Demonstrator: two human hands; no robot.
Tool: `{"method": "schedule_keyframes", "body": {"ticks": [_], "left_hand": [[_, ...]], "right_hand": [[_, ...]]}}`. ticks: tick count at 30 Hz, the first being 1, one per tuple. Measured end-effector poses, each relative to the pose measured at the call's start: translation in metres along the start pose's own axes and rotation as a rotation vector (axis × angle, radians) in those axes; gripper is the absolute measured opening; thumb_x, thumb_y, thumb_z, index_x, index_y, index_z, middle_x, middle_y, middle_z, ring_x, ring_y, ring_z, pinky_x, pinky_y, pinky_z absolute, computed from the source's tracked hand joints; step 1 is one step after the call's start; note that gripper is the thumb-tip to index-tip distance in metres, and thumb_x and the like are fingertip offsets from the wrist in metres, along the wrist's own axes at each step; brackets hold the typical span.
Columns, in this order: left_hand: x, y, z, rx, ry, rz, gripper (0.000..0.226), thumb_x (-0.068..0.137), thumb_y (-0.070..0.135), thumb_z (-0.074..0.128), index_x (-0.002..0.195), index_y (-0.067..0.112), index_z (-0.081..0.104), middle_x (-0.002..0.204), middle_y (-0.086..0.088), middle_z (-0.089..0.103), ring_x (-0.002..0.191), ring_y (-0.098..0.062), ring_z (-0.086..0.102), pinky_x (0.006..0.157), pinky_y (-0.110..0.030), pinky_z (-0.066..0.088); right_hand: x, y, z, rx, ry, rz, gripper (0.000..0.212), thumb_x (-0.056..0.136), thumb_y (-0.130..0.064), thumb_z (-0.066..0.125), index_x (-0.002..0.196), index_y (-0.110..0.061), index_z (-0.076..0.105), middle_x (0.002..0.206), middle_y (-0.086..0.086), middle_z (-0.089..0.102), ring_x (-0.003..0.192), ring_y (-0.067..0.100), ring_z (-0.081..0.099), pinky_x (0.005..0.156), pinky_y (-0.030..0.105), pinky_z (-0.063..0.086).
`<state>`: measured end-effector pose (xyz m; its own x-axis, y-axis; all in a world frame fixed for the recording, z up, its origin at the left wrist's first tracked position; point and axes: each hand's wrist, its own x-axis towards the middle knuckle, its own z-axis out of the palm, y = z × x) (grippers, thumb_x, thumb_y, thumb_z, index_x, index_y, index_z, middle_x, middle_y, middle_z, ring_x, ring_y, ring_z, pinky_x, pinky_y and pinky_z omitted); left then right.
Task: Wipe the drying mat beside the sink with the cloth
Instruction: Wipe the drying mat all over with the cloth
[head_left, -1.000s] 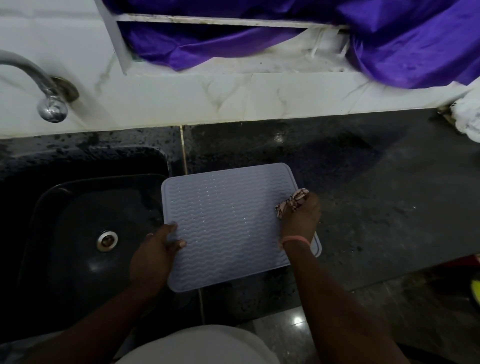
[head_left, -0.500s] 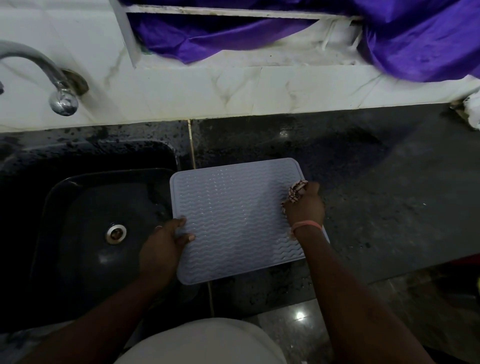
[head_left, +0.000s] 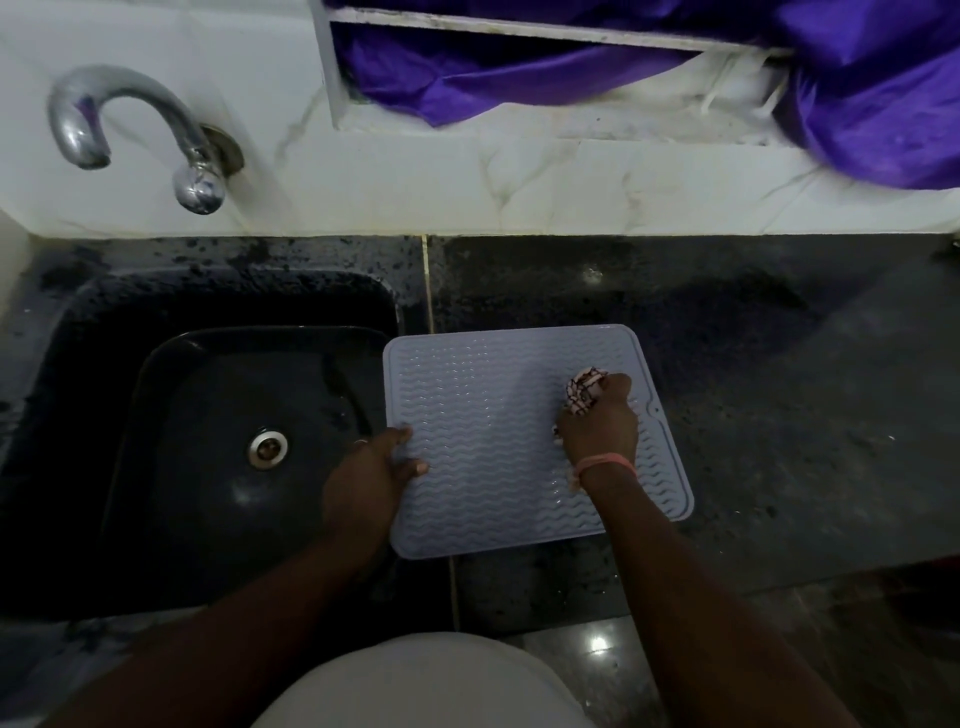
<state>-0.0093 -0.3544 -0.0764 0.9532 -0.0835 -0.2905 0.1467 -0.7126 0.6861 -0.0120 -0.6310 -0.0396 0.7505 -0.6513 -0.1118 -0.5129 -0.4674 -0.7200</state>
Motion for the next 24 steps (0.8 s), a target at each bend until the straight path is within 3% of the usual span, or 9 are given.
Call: {"method": "schedule_keyframes", "body": {"ticks": [4,8,11,15,20,24], "left_hand": [[0.000,-0.002,0.000,-0.046,-0.008,-0.002,0.053,0.085,0.051,0.070,0.135,0.036,0.058,0.134,-0.002,0.060,0.118,-0.021,0.059,0.100,-0.036,0.046],[0.001,-0.002,-0.002,-0.026,-0.020,0.012,0.056,0.085,0.053,0.070,0.137,0.037,0.057,0.134,-0.002,0.059,0.119,-0.022,0.059,0.100,-0.037,0.047],[0.002,-0.006,0.000,-0.024,-0.015,0.028,0.055,0.086,0.053,0.068,0.137,0.037,0.056,0.132,-0.001,0.060,0.117,-0.021,0.060,0.093,-0.030,0.045],[0.001,-0.011,0.005,-0.073,0.000,0.039,0.056,0.086,0.054,0.068,0.138,0.036,0.055,0.127,-0.001,0.060,0.112,-0.020,0.060,0.086,-0.027,0.040],[0.005,-0.018,0.009,-0.153,-0.012,0.028,0.057,0.081,0.063,0.067,0.132,0.041,0.053,0.127,0.004,0.059,0.110,-0.014,0.060,0.088,-0.029,0.045],[0.008,-0.021,0.010,-0.125,0.007,0.059,0.060,0.078,0.071,0.062,0.130,0.043,0.052,0.124,0.008,0.059,0.101,-0.004,0.054,0.079,-0.020,0.039]], "right_hand": [[-0.013,-0.008,0.013,0.023,-0.036,-0.039,0.047,0.081,-0.004,0.071,0.119,-0.011,0.045,0.105,0.013,0.070,0.096,0.031,0.068,0.084,0.039,0.057],[-0.024,-0.016,0.024,0.039,-0.036,-0.042,0.049,0.080,-0.006,0.074,0.120,-0.010,0.045,0.107,0.015,0.069,0.097,0.030,0.068,0.084,0.034,0.055],[-0.032,-0.023,0.033,0.018,-0.035,-0.036,0.050,0.080,-0.010,0.075,0.120,-0.009,0.044,0.106,0.016,0.068,0.096,0.033,0.067,0.085,0.039,0.056],[-0.042,-0.032,0.046,0.022,-0.062,-0.056,0.052,0.081,-0.012,0.075,0.122,-0.010,0.043,0.107,0.015,0.067,0.094,0.032,0.066,0.082,0.032,0.053],[-0.056,-0.045,0.062,0.028,-0.116,-0.081,0.053,0.080,-0.015,0.075,0.121,-0.008,0.042,0.105,0.017,0.067,0.093,0.033,0.066,0.082,0.041,0.057],[-0.067,-0.055,0.075,0.035,-0.165,-0.100,0.052,0.079,-0.021,0.076,0.117,-0.014,0.041,0.103,0.011,0.066,0.091,0.029,0.066,0.079,0.032,0.053]]}}
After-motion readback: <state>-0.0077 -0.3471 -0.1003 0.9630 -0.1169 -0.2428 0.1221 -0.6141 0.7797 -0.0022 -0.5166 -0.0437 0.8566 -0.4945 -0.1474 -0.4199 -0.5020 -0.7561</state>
